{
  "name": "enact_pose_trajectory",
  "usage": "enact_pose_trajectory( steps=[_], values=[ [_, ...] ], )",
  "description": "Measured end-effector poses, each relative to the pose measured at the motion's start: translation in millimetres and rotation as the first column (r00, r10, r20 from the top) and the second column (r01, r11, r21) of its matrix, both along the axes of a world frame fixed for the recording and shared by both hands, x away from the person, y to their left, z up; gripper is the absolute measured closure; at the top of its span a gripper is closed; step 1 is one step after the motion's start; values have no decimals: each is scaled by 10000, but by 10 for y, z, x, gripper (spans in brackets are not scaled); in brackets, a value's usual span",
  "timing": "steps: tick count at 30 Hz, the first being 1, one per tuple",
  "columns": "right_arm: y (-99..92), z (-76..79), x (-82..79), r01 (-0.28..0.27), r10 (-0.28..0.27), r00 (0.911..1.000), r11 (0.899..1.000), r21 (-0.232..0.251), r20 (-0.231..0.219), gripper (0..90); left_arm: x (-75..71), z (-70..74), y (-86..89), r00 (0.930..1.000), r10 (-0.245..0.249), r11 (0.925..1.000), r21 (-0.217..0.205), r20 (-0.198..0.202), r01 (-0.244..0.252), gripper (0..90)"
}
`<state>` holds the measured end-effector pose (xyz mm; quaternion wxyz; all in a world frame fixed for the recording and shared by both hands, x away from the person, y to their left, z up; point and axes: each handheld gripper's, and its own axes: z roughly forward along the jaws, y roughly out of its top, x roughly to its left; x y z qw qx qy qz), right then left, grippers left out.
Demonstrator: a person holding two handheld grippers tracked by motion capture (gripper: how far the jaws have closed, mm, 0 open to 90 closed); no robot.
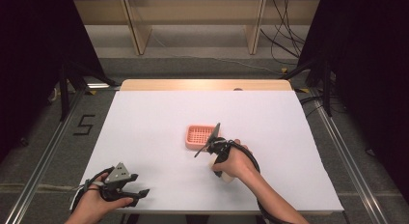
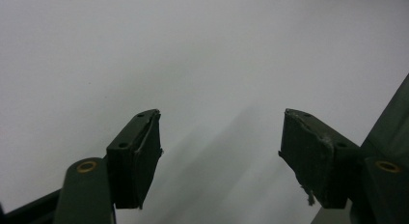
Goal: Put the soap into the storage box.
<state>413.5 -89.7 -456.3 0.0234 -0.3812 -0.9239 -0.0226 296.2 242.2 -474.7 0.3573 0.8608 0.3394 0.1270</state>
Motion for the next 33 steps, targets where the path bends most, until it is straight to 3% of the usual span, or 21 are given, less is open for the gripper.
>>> enact_pose_trajectory(
  steps=[14,15,24,25,28,29,30,31,32,33],
  values=[
    [-70,59,-32,-183,182,9998,9998,62,120,505,-3,-1,-5,10000,7,10000,-28,-55,-7,303],
    [-38,87,-55,270,-270,9996,9996,77,66,505,-3,-1,-5,10000,1,10000,-23,-51,-1,303],
    [-89,163,-66,191,-194,9995,9998,92,259,505,2,-2,-4,10000,-17,10000,-33,33,17,303],
    [-116,159,-52,-260,253,9992,9994,212,310,505,-1,1,-2,10000,-26,10000,3,3,26,303],
    [-128,162,-51,-523,512,9977,9983,241,453,505,-4,-1,-4,10000,36,10000,-52,-37,-37,303],
    [-146,164,-51,-978,960,9941,9946,334,510,505,-10,-1,-5,9999,86,9999,-68,-133,-87,303],
    [-146,164,-51,-978,960,9941,9946,334,510,505,-11,-6,-8,9997,132,9998,-134,-182,-135,303],
    [-158,172,-58,-1434,1415,9880,9893,271,623,505,-1,0,0,10000,-19,10000,11,-27,19,303],
    [-158,172,-58,-1434,1415,9880,9893,271,623,505,-1,0,0,10000,-19,10000,11,-27,19,303],
    [-199,180,-35,-2202,2180,9738,9750,295,649,505,-4,0,-1,10000,7,10000,-8,-48,-7,303]
  ],
)
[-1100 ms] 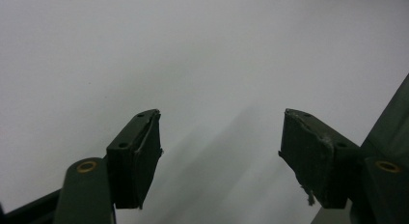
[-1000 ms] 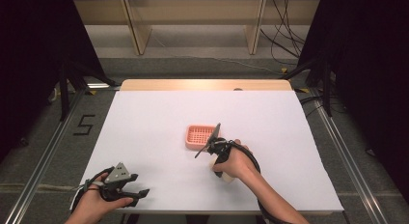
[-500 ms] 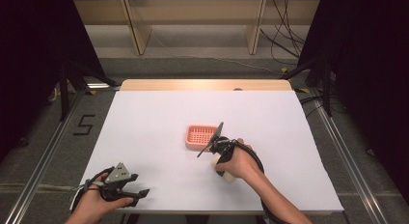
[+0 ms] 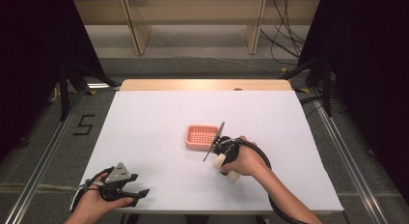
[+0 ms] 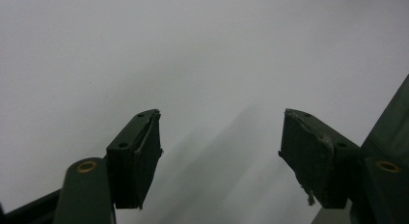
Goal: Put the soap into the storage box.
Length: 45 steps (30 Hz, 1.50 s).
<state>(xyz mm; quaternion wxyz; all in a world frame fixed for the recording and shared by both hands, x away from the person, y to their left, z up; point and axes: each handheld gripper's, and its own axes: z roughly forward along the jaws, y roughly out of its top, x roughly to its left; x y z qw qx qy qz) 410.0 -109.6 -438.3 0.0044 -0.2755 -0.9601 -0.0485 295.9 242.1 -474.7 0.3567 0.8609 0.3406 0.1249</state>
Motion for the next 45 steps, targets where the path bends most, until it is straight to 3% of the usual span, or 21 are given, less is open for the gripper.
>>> enact_pose_trajectory(
  steps=[2,7,8,10,11,12,15,16,17,18,19,20,21,22,26,28,33,36,40,42,45],
  values=[
    [-10,10,-12,39,-38,9999,9999,134,-101,505,0,0,0,10000,3,10000,-7,6,-3,303],
    [-91,34,-2,-1296,1294,9915,9915,146,157,505,0,-3,-1,10000,-6,10000,-7,-7,6,303],
    [-113,29,-5,-2172,2165,9761,9755,343,209,505,0,-3,-2,10000,1,10000,0,-25,-1,303],
    [-109,51,-60,-2939,2938,9558,9558,92,94,505,9,-4,1,10000,-14,10000,61,64,14,303],
    [-109,51,-60,-2939,2938,9558,9558,92,94,505,-5,-11,-10,9997,196,9998,-69,-117,-197,303],
    [-102,50,-87,-3570,3566,9341,9339,191,182,505,14,-4,3,9999,-68,9999,125,97,67,303],
    [-89,69,-116,-3611,3600,9322,9322,266,382,505,1,-5,-4,10000,14,10000,2,-17,-14,303],
    [-98,70,-92,-4047,4034,9131,9143,131,589,505,12,-7,1,9999,-28,9999,100,106,27,303],
    [-86,68,-100,-4135,4115,9093,9102,230,624,505,7,-6,0,10000,9,10000,73,55,-9,303],
    [-90,77,-110,-3984,3977,9155,9172,-4,611,505,-8,-13,-10,9997,187,9998,-96,-135,-188,303],
    [-89,68,-88,-4359,4348,8978,9000,8,697,505,-9,-12,-9,9997,172,9998,-133,-148,-174,303],
    [-93,76,-105,-4056,4051,9118,9140,-70,672,505,-6,-10,-4,9998,174,9998,-41,-119,-174,303],
    [-96,71,-80,-4379,4369,8965,8990,-35,740,505,-5,-10,-3,9998,173,9998,-35,-112,-173,303],
    [-100,78,-91,-4111,4105,9095,9116,-49,659,505,-5,-10,-3,9998,175,9998,-35,-115,-175,303],
    [-106,82,-61,-4370,4368,8968,8994,-130,702,505,-5,-9,-5,9998,154,9999,-48,-108,-155,303],
    [-113,93,-62,-4107,4107,9096,9117,-138,623,505,7,-3,3,10000,-25,10000,67,66,25,303],
    [-127,93,-22,-4230,4230,9038,9060,-138,652,505,-3,-5,-4,10000,39,10000,-61,-1,-39,303],
    [-129,106,-14,-3985,3983,9157,9171,-72,539,505,1,-4,0,10000,-5,10000,6,25,5,303],
    [-142,101,20,-4116,4110,9096,9114,-29,605,505,6,-1,4,9999,-65,10000,57,89,64,303],
    [-135,129,-11,-3543,3548,9345,9349,-231,280,505,11,0,5,9999,-93,9999,100,114,92,303],
    [-136,134,-6,-3509,3517,9357,9360,-277,291,505,11,-2,4,9999,-89,9999,103,102,88,302]
  ],
)
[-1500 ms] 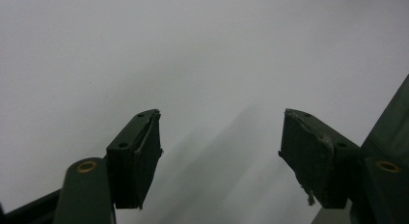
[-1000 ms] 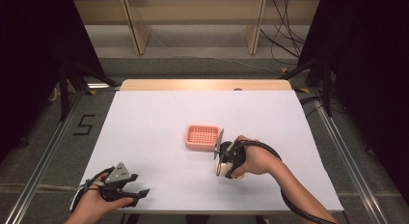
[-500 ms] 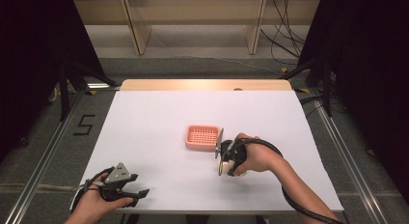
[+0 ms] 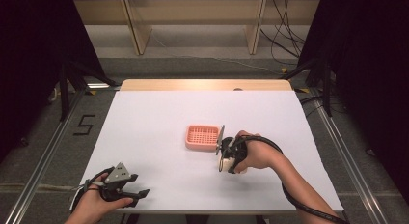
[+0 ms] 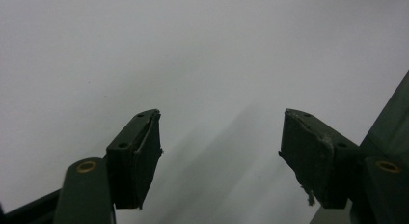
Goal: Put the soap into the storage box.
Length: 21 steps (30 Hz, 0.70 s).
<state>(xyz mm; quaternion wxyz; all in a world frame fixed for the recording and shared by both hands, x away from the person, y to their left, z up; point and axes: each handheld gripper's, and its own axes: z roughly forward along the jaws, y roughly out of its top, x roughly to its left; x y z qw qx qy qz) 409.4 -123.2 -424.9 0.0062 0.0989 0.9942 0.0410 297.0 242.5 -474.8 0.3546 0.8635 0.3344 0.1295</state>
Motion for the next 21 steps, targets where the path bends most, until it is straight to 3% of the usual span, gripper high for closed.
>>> enact_pose_trajectory(
  steps=[1,3,5,8,9,15,16,17,20,21],
  values=[
    [-1,-1,39,-415,410,9990,9987,282,168,505,0,-1,-1,10000,2,10000,-5,-5,-2,302],
    [0,21,32,-80,80,9999,10000,-7,90,505,-2,-1,-3,10000,22,10000,-25,-17,-22,303],
    [7,16,57,-386,385,9992,9992,122,94,505,-8,-4,-8,9999,64,9999,-120,-102,-65,302],
    [15,29,69,-259,258,9996,9995,151,68,505,-2,-5,-3,10000,27,10000,-20,-50,-27,302],
    [17,39,56,36,-36,10000,10000,58,-8,505,-10,-6,-8,9999,54,9999,-110,-156,-55,303],
    [32,73,117,-443,440,9988,9989,120,213,505,-9,-9,-12,9999,99,9999,-136,-129,-100,303],
    [32,88,95,59,-60,9999,10000,21,133,505,-3,-6,-6,9999,47,10000,-56,-98,-48,302],
    [30,88,132,-414,413,9987,9991,36,284,505,-2,-7,-7,10000,39,10000,-63,-90,-39,302],
    [40,102,153,-485,484,9984,9988,13,306,505,5,-7,-4,10000,-10,10000,31,-25,10,302],
    [40,110,145,-236,238,9992,9997,-74,307,505,4,-5,-3,10000,-28,10000,30,-31,28,303]
  ],
)
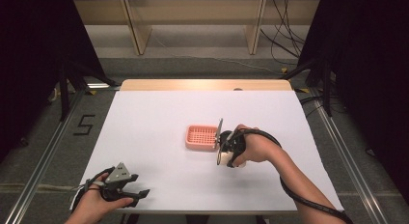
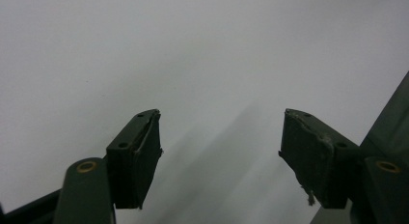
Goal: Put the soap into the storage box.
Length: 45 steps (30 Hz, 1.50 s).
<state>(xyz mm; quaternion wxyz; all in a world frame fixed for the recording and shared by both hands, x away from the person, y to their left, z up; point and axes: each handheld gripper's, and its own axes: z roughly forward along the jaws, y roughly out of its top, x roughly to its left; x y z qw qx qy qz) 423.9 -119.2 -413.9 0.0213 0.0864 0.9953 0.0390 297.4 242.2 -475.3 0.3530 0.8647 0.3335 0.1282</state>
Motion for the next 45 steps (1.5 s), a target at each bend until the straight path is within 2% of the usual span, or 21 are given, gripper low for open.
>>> enact_pose_trajectory(
  steps=[1,2,3,8,10,11,13,14,16,19,20,23,27,28,31,35,36,39,41,44,45],
  values=[
    [-4,-4,16,-194,193,9998,9998,43,90,505,-11,2,-2,9999,19,10000,-57,-148,-20,303],
    [9,6,13,-84,84,10000,10000,17,-1,505,-13,-5,-11,9998,123,9998,-175,-133,-126,302],
    [14,11,5,74,-74,10000,10000,-32,-2,505,-1,-1,0,10000,20,10000,-5,-20,-20,302],
    [32,25,33,-197,197,9998,9998,-43,30,505,2,-2,-1,10000,15,10000,6,10,-15,303],
    [35,28,38,-196,195,9998,9998,73,75,505,1,-2,-1,10000,27,10000,-5,-7,-27,302],
    [39,40,34,10,-10,10000,10000,-30,48,505,1,-2,-1,10000,40,10000,-9,-8,-40,302],
    [44,44,35,73,-72,10000,10000,-50,66,505,0,-1,1,10000,28,10000,-8,-14,-28,302],
    [45,41,51,-121,121,9999,9999,16,115,505,-2,-1,-1,10000,73,10000,-20,-29,-73,303],
    [50,45,48,30,-30,10000,10000,-42,68,506,-4,-1,-1,10000,77,10000,-26,-31,-77,303],
    [59,29,75,-326,325,9994,9994,139,98,505,-11,-5,-9,9999,88,9999,-115,-115,-89,302],
    [63,34,57,16,-16,10000,10000,18,88,505,-6,-3,-4,9999,71,10000,-3,-76,-71,302],
    [68,29,76,-172,172,9998,9998,58,51,505,-4,-4,-5,10000,64,10000,-11,-31,-64,303],
    [76,39,73,76,-77,9999,10000,23,117,505,-6,-3,-4,10000,54,10000,-59,-63,-54,302],
    [78,38,82,-49,48,9999,10000,76,164,505,-5,-2,-3,10000,39,10000,-39,-54,-39,303],
    [87,46,78,132,-132,9999,9999,22,31,505,-4,-3,-4,10000,57,10000,3,-21,-57,303],
    [91,37,105,-189,185,9996,9996,195,200,505,-11,-2,-6,9999,70,9999,-94,-99,-71,303],
    [95,44,96,57,-57,9999,10000,30,133,505,-13,1,-3,9999,35,10000,-64,-144,-36,303],
    [104,38,118,-164,161,9997,9997,166,181,505,-13,0,-4,9999,45,10000,-85,-143,-46,302],
    [110,48,117,-69,68,9998,10000,61,177,505,-13,0,-4,9999,33,10000,-74,-149,-34,302],
    [111,40,150,-484,479,9983,9987,167,326,505,-14,0,-5,9999,50,9999,-97,-149,-51,302],
    [121,58,118,76,-76,9998,10000,36,173,505,-14,0,-5,9999,61,9999,-115,-150,-63,303]
  ],
)
